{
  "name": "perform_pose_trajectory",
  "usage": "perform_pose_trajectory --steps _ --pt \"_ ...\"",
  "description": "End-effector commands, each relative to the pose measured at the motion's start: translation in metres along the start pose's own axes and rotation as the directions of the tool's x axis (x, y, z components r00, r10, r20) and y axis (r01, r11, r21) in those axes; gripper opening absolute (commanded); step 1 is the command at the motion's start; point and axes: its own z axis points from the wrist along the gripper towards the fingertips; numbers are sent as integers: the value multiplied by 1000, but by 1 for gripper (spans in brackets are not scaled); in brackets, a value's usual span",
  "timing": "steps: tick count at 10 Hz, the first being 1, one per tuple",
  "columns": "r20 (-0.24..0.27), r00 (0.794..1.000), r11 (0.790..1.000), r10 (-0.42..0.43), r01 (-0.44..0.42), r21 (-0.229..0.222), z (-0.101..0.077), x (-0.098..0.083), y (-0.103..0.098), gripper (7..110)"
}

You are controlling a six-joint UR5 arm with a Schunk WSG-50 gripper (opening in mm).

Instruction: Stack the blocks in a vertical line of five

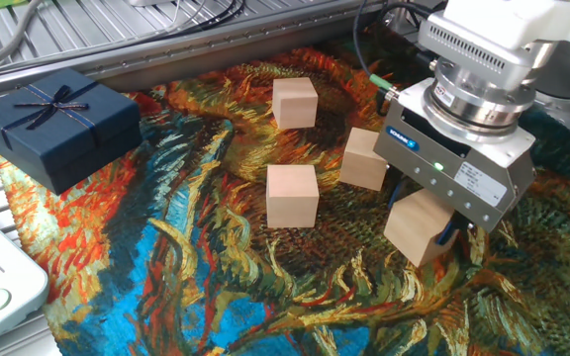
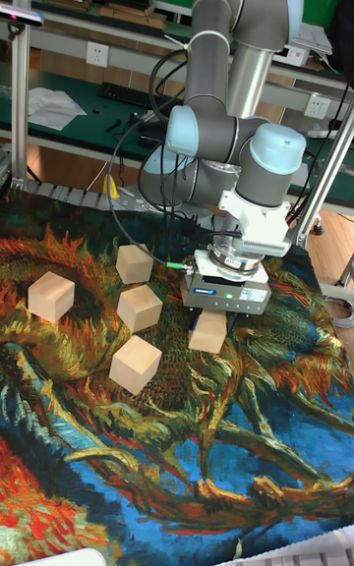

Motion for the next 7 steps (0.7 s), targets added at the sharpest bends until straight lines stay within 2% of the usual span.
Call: perform_pose_trajectory --steps 1,3,4,5,7 --pt "-9 1000 1000 -7 6 -2 -1 2 -1 66" --pt "-8 1000 997 25 -26 -76 -2 1 18 66" --pt "-9 999 995 44 -45 -91 -2 1 22 66" --pt "-10 999 995 49 -50 -88 -2 1 21 66" --pt "9 999 994 32 -31 -106 -2 -4 25 66"
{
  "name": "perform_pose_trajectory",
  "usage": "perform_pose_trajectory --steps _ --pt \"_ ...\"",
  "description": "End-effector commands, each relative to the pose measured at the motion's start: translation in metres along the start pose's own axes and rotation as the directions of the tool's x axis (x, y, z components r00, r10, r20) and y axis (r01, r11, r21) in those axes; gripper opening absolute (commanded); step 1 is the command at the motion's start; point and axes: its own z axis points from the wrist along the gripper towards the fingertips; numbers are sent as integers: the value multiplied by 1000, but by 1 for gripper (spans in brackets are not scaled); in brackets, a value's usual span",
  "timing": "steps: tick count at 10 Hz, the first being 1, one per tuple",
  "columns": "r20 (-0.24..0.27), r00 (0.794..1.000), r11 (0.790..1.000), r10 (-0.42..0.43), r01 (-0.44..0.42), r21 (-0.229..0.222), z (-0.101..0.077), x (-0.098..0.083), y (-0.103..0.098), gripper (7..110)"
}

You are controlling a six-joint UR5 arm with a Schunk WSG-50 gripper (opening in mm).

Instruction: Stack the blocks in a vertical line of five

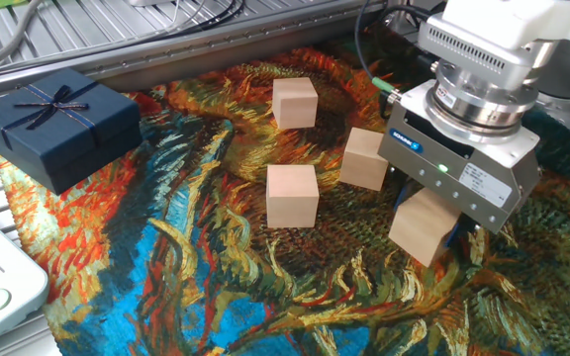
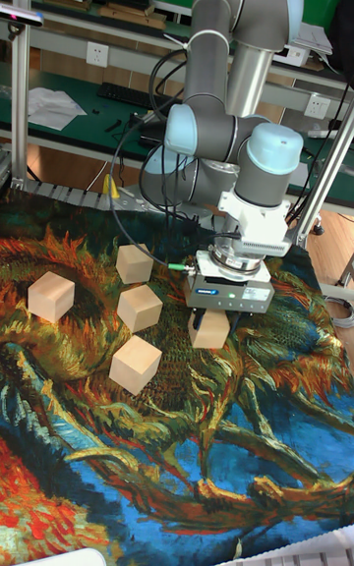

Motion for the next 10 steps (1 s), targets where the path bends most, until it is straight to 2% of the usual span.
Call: perform_pose_trajectory --steps 1,2,7,10 --pt "20 1000 999 -22 22 -42 -1 -5 10 66" --pt "21 998 997 -54 55 -56 -2 -5 13 88" --pt "26 994 993 -108 109 -52 -1 -6 13 88" --pt "81 987 988 -139 144 -63 -2 -19 17 88"
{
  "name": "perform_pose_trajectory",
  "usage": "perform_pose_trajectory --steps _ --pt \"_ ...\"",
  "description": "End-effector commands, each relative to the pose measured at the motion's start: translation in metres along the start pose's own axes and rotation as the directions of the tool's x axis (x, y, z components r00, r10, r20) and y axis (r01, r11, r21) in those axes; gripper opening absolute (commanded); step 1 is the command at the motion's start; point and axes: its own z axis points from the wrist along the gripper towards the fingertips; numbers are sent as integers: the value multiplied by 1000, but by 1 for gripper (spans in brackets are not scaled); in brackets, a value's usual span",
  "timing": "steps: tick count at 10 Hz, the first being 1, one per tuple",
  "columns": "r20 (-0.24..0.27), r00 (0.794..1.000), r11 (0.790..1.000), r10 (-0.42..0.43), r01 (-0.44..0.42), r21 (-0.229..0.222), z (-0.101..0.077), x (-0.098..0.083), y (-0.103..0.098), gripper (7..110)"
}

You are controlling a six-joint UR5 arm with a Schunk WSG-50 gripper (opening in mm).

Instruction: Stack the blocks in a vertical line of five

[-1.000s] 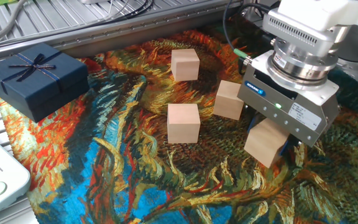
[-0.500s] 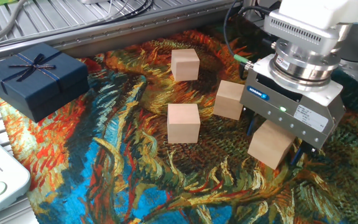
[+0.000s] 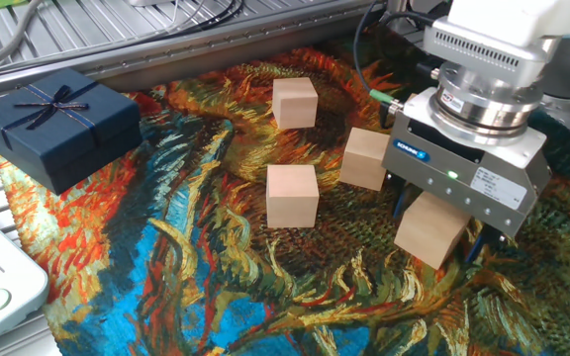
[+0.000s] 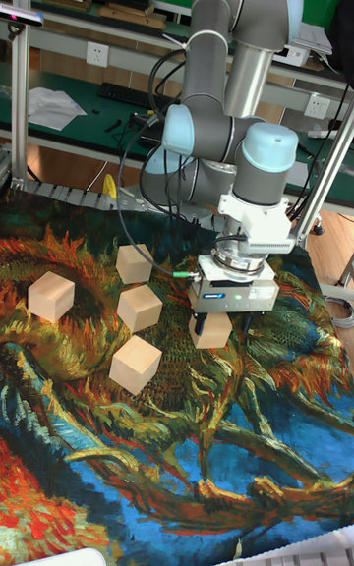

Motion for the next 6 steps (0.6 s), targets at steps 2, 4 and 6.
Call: perform_pose_trajectory --steps 2,4,6 --pt "27 999 999 -44 43 17 -1 -7 -5 88" --pt "13 998 997 -54 53 51 0 5 -16 88" --pt "-26 999 999 -38 39 34 -4 37 -10 88"
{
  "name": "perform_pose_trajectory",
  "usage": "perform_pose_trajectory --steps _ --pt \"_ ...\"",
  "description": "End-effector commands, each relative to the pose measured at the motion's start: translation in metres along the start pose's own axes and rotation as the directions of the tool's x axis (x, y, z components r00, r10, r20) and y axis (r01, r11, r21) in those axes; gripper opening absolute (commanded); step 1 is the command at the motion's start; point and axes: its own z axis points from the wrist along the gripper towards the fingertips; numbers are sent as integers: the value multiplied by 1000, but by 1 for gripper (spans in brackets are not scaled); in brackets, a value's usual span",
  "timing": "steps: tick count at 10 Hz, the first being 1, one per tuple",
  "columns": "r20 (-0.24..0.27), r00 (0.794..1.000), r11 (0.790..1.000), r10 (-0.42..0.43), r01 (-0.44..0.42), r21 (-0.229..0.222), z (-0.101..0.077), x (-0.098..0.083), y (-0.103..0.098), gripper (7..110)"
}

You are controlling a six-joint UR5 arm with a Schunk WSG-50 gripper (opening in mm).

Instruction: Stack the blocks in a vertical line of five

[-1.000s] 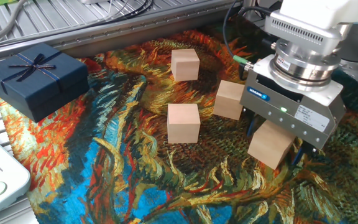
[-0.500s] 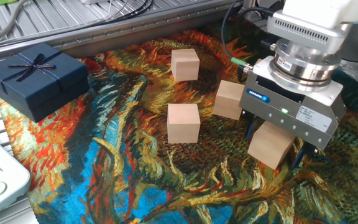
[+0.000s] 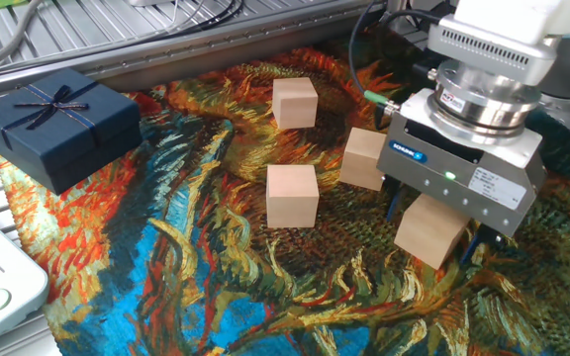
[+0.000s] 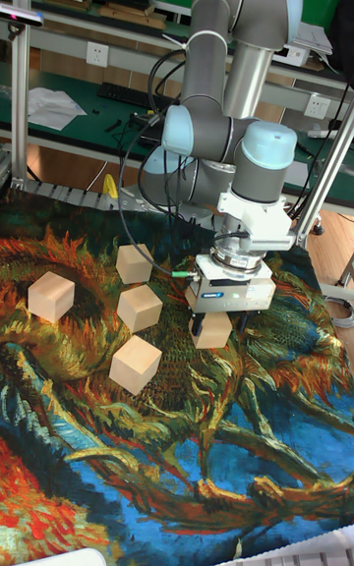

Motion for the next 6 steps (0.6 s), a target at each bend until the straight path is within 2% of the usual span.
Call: perform_pose_trajectory --steps 1,2,3,6 --pt "-31 999 1000 19 -20 -13 -3 32 2 88" --pt "-35 999 999 37 -38 -30 1 40 8 88" --pt "-32 998 999 45 -45 -27 5 42 9 88" --pt "-18 998 998 54 -54 -8 7 17 5 88"
